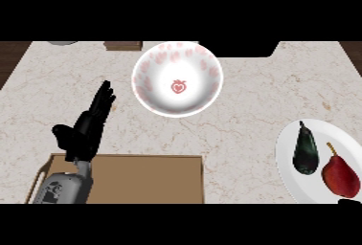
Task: Pick the pear from the plate and place it in the bowl
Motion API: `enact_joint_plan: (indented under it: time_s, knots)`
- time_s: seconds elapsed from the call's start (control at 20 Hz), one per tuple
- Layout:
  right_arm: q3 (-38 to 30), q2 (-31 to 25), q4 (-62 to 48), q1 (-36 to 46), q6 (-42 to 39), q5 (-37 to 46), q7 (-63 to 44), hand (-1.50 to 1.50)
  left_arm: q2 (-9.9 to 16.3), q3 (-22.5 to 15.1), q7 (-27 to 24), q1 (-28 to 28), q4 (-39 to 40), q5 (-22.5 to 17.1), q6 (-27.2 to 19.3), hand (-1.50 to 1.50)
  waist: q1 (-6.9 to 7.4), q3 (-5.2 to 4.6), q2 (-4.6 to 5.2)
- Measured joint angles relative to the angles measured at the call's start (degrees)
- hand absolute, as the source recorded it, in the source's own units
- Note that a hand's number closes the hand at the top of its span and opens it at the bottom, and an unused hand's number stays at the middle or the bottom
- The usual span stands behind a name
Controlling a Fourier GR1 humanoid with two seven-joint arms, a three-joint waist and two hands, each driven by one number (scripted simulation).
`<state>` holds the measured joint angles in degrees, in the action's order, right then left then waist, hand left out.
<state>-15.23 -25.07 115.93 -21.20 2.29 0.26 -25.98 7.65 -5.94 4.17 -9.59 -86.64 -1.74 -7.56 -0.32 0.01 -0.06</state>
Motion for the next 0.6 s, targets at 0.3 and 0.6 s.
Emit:
enact_joint_plan:
  time_s: [0.3, 0.6]
  knots:
    - [-1.10, 5.15, -1.78, 0.90, -1.65, 0.91, 1.81, -1.50, -0.19, 0.85, 1.17, 0.69, -1.90, 0.71, 0.93, 0.00, 0.11, 0.00, 0.01]
    - [-2.24, 8.31, -5.10, 3.81, -3.27, 1.59, 2.32, -1.50, -1.49, 0.77, 1.39, 1.51, -2.54, 1.94, 1.25, 0.00, 0.17, 0.00, 0.02]
